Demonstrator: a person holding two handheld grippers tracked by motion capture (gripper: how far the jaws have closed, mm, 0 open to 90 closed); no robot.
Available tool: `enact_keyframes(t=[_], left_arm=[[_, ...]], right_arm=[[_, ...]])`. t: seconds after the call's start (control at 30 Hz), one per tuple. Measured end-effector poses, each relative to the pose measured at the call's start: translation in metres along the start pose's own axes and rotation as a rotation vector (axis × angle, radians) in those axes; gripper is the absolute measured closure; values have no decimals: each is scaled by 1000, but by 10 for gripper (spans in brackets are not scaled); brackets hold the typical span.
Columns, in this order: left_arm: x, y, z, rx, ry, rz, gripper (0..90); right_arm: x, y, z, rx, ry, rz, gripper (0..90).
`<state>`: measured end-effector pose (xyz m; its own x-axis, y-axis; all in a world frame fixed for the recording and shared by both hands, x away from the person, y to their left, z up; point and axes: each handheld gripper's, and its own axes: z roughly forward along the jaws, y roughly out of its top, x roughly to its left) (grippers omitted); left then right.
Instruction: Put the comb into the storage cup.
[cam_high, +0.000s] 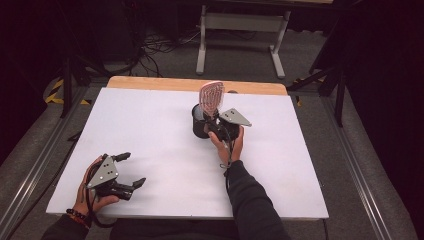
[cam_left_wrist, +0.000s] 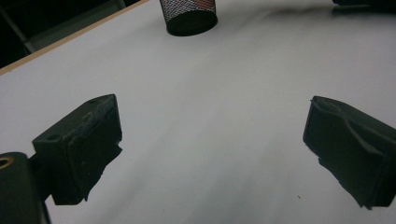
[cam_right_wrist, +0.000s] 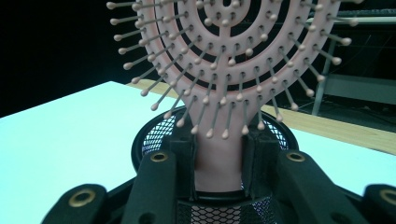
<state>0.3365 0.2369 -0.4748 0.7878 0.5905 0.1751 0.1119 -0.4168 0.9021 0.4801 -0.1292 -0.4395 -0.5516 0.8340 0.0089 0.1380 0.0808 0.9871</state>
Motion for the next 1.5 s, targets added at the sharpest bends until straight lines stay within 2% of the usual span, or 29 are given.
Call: enact_keyframes(t=[0.33,0.57,0.83,1.33,1.5], left_arm=[[0,0,0,3,-4,-2,53],[-1,0,1,9,-5,-2,53],[0,-1,2,12,-7,-3,53],[0,-1,3,14,-8,-7,53],[0,-1,2,15,-8,-6,52]], right_arm=[[0,0,0,5,0,-4,689],[3,1,1,18,4,-25,672],[3,0,1,16,5,-21,662],[4,1,0,16,-23,-41,599],[5,0,-1,16,-24,-40,607]])
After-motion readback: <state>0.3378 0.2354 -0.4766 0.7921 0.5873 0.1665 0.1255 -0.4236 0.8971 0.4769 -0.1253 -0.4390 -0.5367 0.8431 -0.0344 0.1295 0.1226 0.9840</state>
